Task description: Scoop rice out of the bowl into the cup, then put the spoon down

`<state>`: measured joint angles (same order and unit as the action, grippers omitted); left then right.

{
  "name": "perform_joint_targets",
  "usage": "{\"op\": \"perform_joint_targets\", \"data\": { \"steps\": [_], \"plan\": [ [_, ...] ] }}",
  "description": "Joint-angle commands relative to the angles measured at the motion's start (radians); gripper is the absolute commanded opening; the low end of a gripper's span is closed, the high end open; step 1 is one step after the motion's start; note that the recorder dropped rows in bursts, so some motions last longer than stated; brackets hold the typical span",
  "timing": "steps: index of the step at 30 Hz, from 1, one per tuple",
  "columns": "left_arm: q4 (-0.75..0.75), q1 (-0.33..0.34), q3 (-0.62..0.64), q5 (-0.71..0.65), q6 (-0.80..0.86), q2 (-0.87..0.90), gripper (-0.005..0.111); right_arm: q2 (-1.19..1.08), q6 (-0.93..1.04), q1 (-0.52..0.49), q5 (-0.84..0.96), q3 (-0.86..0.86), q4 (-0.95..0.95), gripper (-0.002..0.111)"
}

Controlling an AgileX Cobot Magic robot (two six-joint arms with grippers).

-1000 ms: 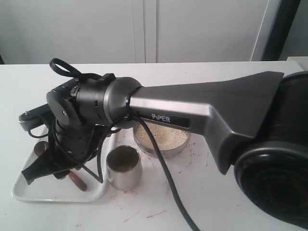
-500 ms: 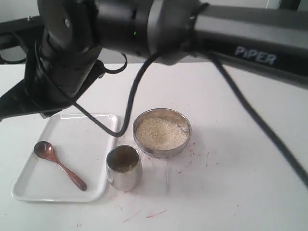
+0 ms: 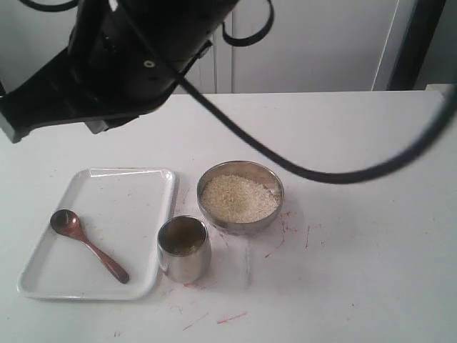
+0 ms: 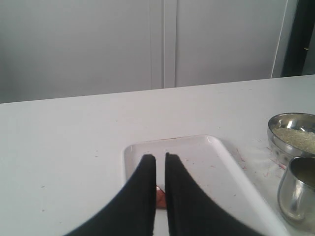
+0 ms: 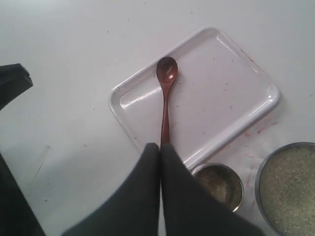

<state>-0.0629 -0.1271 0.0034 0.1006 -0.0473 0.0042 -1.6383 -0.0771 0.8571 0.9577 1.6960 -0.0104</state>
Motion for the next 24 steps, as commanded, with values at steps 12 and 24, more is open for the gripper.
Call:
{"op": "perform_joint_targets", "data": {
  "steps": [12, 24],
  "plan": [
    [-0.004, -0.002, -0.003, 0.004, -0.002, -0.004, 0.014, 0.497, 0.028, -0.001, -0.204, -0.481, 0.01, 0.0],
    [-0.004, -0.002, -0.003, 0.004, -0.002, -0.004, 0.014, 0.895, 0.026, -0.001, -0.544, -0.943, 0.01, 0.0]
  ]
}}
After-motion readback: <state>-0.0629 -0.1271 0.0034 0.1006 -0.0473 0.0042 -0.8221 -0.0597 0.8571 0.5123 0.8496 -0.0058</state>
